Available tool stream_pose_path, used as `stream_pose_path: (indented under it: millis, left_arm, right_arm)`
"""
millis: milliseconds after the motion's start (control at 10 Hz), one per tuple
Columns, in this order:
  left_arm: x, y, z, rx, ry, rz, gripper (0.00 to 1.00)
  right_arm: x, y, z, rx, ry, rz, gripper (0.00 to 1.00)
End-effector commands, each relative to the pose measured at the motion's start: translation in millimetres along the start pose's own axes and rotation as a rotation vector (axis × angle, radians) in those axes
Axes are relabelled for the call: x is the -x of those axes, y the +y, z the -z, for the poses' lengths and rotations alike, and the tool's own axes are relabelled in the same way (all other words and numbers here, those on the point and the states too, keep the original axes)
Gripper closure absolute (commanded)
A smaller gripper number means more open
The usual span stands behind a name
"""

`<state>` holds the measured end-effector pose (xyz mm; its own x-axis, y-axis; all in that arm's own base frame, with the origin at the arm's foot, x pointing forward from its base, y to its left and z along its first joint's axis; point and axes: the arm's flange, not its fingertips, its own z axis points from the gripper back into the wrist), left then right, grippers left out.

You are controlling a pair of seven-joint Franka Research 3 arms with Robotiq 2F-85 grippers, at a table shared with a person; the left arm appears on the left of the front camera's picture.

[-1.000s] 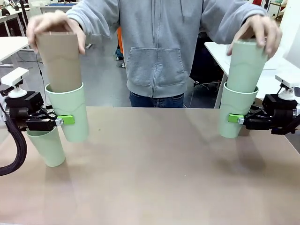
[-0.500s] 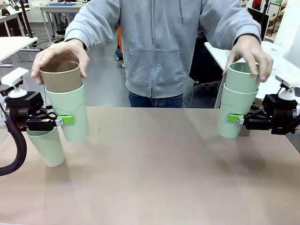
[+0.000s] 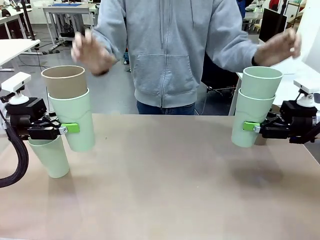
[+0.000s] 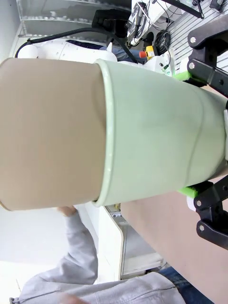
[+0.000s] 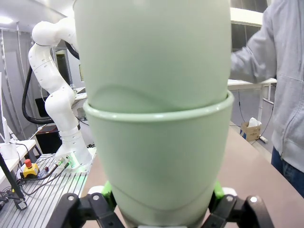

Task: Stack the cups and store them in the basket.
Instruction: Place the stack of Reusable plastic cups into the Pantry Basket.

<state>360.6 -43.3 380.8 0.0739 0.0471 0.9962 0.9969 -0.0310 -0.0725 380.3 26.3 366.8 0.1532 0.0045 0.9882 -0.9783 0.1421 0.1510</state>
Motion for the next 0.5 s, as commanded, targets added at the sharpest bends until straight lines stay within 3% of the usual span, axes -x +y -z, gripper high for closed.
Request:
stream_pose_path:
  millis: [0,400]
  left_arm:
    - [-1.5,-0.8,0.8,0.008,-0.007,0.006,0.13]
    - [-1.5,-0.8,0.8,0.008,-0.007,0.006,0.13]
  right_arm:
    - [-2.0,-0.7,1.6,0.006,-0.007,-0.014,0.16]
    - [-2.0,-0.7,1.6,0.006,-0.007,-0.014,0.16]
